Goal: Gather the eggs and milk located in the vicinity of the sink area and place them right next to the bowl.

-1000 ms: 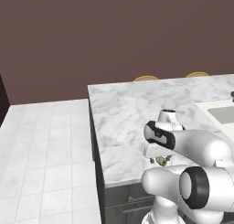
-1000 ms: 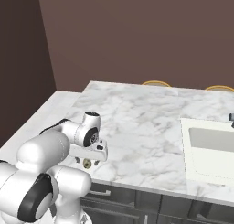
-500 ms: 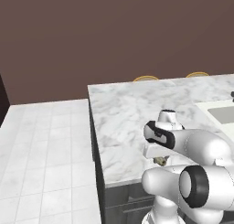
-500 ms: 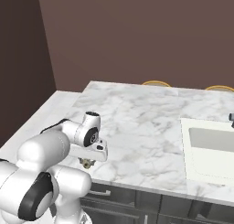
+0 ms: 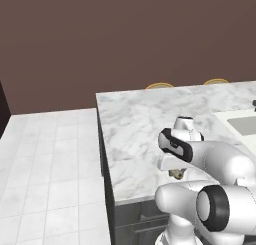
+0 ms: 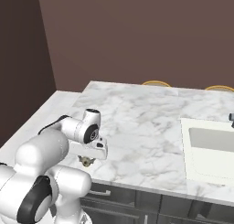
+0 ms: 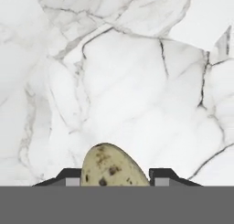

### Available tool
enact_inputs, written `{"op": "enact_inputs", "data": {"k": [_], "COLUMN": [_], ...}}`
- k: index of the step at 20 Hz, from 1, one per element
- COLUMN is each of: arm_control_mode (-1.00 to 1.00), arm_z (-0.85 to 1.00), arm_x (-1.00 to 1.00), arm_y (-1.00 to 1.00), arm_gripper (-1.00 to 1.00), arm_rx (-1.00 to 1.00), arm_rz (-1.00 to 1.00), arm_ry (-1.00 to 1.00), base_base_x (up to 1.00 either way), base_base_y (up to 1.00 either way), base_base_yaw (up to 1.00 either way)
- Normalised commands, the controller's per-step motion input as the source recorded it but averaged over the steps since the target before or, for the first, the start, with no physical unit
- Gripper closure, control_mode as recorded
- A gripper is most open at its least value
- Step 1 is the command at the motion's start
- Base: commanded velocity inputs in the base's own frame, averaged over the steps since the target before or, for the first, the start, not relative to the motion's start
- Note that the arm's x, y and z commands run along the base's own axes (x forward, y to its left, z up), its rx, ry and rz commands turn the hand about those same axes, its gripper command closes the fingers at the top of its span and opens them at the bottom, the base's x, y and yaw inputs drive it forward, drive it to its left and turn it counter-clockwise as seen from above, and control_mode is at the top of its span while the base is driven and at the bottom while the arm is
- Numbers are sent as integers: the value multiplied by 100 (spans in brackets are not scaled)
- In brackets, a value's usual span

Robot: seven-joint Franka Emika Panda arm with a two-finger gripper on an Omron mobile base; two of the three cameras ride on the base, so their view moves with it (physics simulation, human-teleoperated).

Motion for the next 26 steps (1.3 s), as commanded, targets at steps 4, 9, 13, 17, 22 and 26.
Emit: {"op": "enact_inputs", "data": {"k": [4,9,13,17,22,26], "arm_control_mode": [-100,-100,-100,-100,-100,-100], "arm_z": [92,100,100,99,90,65], "arm_x": [-43,-32,-40,-56,-35,-19], "arm_y": [2,0,0,14,7,0], "arm_gripper": [100,100,100,100,100,100], "arm_rx": [0,0,0,0,0,-2], "arm_rz": [0,0,0,0,-1,-4], "arm_ry": [-14,-12,-15,-21,-15,-8], "base_base_x": [0,0,0,0,0,0], "base_base_y": [0,0,0,0,0,0], "base_base_yaw": [0,0,0,0,0,0]}}
